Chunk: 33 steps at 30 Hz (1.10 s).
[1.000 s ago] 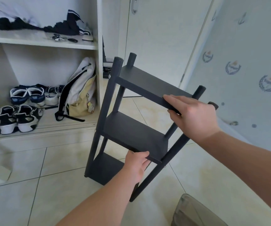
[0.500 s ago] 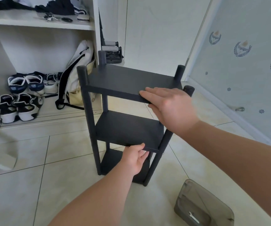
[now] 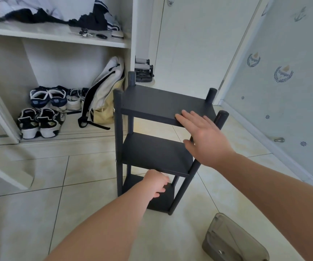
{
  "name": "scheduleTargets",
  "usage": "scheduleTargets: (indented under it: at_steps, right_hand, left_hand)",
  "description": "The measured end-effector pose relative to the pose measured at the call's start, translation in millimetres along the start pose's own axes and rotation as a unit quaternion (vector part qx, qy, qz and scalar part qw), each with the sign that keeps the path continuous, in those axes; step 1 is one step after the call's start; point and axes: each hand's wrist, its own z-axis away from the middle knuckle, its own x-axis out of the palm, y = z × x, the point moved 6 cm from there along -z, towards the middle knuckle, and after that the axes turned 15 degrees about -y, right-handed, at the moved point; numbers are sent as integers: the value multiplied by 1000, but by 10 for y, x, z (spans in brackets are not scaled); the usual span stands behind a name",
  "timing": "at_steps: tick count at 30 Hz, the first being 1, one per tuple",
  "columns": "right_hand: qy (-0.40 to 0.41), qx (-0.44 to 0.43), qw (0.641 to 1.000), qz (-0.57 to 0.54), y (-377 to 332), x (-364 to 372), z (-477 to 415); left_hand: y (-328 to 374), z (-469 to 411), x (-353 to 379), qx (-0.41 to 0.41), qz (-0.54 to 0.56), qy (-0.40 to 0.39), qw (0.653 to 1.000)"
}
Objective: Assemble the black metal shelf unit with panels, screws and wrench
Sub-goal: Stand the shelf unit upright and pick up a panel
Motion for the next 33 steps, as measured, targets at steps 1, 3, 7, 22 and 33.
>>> scheduleTargets:
  at_steps: [1, 3, 7, 22, 33]
  right_hand:
    - [-32, 15, 999, 12, -14, 2, 41]
    - [-59, 38, 997, 16, -73, -25, 169]
    - [-93, 80, 992, 3, -226, -28, 517]
    - [-83, 121, 986, -82, -729, -178, 1647]
    - [-160, 152, 971, -87, -803, 750, 1504]
  left_hand:
    - [22, 90, -27, 1, -60, 5, 998]
    - [29, 287, -81, 23, -164, 14, 986]
    - [-53, 734, -238, 48, -305, 40, 950]
    - [217, 2428, -311, 94, -484, 177, 852]
    - [-218, 2087, -323, 71, -507, 147, 846]
